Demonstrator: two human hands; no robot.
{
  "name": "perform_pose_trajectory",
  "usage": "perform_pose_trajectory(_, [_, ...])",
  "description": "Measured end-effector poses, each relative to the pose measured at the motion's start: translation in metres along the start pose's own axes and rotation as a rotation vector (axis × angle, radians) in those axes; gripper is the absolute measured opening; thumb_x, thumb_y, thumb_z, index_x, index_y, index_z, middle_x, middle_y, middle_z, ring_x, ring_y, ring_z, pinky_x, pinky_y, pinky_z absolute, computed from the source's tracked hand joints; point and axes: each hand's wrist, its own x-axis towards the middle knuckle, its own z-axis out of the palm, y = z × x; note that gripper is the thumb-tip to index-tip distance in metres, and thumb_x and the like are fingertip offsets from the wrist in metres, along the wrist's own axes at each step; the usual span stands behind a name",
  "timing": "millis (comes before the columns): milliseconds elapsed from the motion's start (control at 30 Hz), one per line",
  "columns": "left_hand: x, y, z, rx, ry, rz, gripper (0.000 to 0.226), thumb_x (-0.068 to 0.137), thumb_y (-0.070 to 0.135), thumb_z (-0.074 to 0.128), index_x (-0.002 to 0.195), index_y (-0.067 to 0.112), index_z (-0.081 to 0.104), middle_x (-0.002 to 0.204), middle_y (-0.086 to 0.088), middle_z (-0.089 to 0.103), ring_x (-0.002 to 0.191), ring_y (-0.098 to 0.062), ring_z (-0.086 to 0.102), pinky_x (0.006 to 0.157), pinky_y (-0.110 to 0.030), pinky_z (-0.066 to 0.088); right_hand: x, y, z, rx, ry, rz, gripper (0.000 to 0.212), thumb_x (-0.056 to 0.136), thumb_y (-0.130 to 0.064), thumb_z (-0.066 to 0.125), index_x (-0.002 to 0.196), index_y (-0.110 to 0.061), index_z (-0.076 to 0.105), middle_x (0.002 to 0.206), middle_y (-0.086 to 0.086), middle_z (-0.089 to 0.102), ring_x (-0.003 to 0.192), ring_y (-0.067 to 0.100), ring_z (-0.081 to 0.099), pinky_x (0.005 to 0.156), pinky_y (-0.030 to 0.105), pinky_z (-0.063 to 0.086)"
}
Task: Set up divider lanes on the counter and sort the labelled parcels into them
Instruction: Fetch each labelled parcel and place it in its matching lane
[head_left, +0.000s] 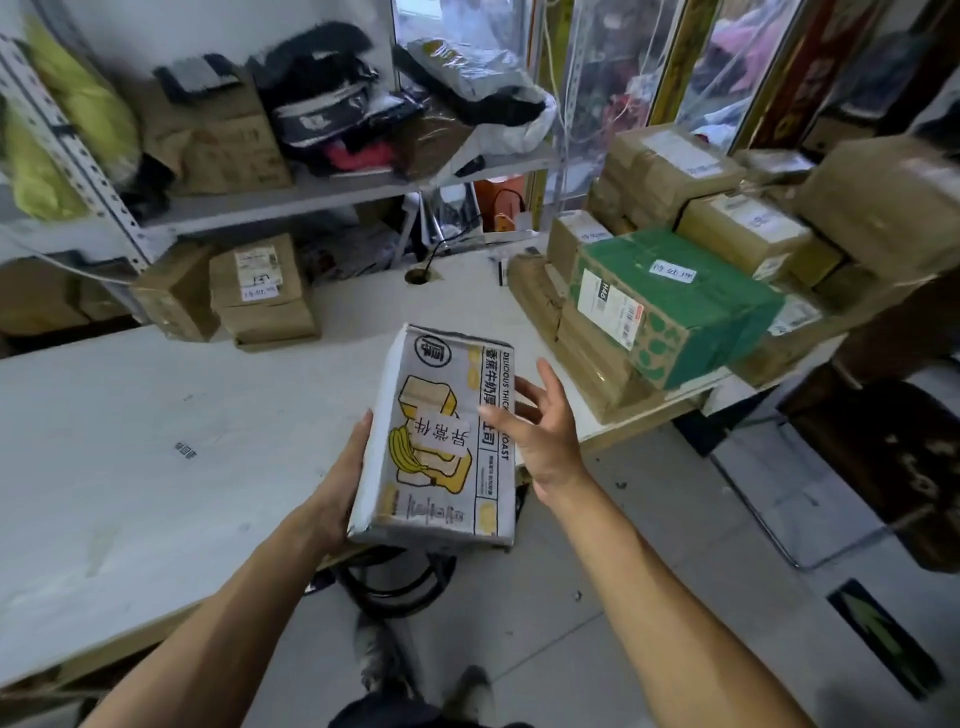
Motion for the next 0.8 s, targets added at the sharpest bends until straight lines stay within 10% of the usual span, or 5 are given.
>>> perform_pose_trajectory(200, [0.016, -0.010, 0.027, 0.083, -0.093, -0.005, 0.082, 0.093, 0.078, 0.030, 0.144, 0.018, 0.054, 0.137, -0.021, 0.063, 0.123, -0.043, 0.062, 0.103, -0.059, 0.050, -0.009, 0.001, -0.025, 0.144, -0.222, 0.070, 0.073, 0.087, -0.037, 0.074, 0.147, -0.008, 0.045, 0.140, 0.029, 0.056, 0.128, 0.050, 0.055, 0.108, 0.067, 0.042])
perform_pose_trajectory(367, [0.016, -0.017, 0.034, 0.348, -0.194, 0.050, 0.085, 0.089, 0.083, 0.037, 0.146, 0.022, 0.052, 0.140, -0.015, 0.063, 0.127, -0.038, 0.061, 0.104, -0.057, 0.049, -0.021, -0.008, -0.061, 0.101, -0.221, 0.099, 0.070, 0.084, -0.045, 0.079, 0.143, -0.018, 0.056, 0.141, 0.017, 0.061, 0.131, 0.039, 0.057, 0.114, 0.063, 0.037])
perform_pose_trajectory(500, [0.018, -0.010, 0.055, 0.476, -0.108, 0.168, 0.125, 0.044, 0.088, 0.078, 0.150, 0.037, 0.037, 0.137, -0.007, 0.065, 0.116, -0.033, 0.068, 0.099, -0.055, 0.053, -0.034, -0.024, -0.088, -0.188, -0.244, 0.093, 0.057, 0.083, -0.035, 0.081, 0.137, -0.031, 0.063, 0.127, -0.007, 0.071, 0.118, 0.010, 0.066, 0.112, 0.045, 0.046])
perform_pose_trajectory(667, [0.021, -0.044, 0.084, 0.300, -0.118, 0.178, 0.082, 0.069, 0.054, 0.081, 0.137, 0.019, 0.054, 0.134, -0.030, 0.060, 0.118, -0.051, 0.060, 0.102, -0.061, 0.045, -0.063, -0.033, -0.133, -0.308, -0.249, 0.113, 0.092, 0.064, -0.071, 0.082, 0.145, -0.042, 0.051, 0.140, -0.007, 0.059, 0.122, -0.001, 0.058, 0.106, 0.032, 0.047])
perform_pose_trajectory(800, [0.017, -0.084, 0.123, 0.138, -0.126, 0.168, 0.084, 0.074, 0.054, 0.074, 0.139, 0.004, 0.057, 0.136, -0.033, 0.058, 0.125, -0.055, 0.055, 0.109, -0.072, 0.036, -0.127, -0.022, -0.201, -0.180, -0.249, 0.200, 0.069, 0.082, -0.068, 0.064, 0.138, -0.027, 0.059, 0.130, 0.002, 0.070, 0.122, 0.023, 0.065, 0.102, 0.043, 0.053])
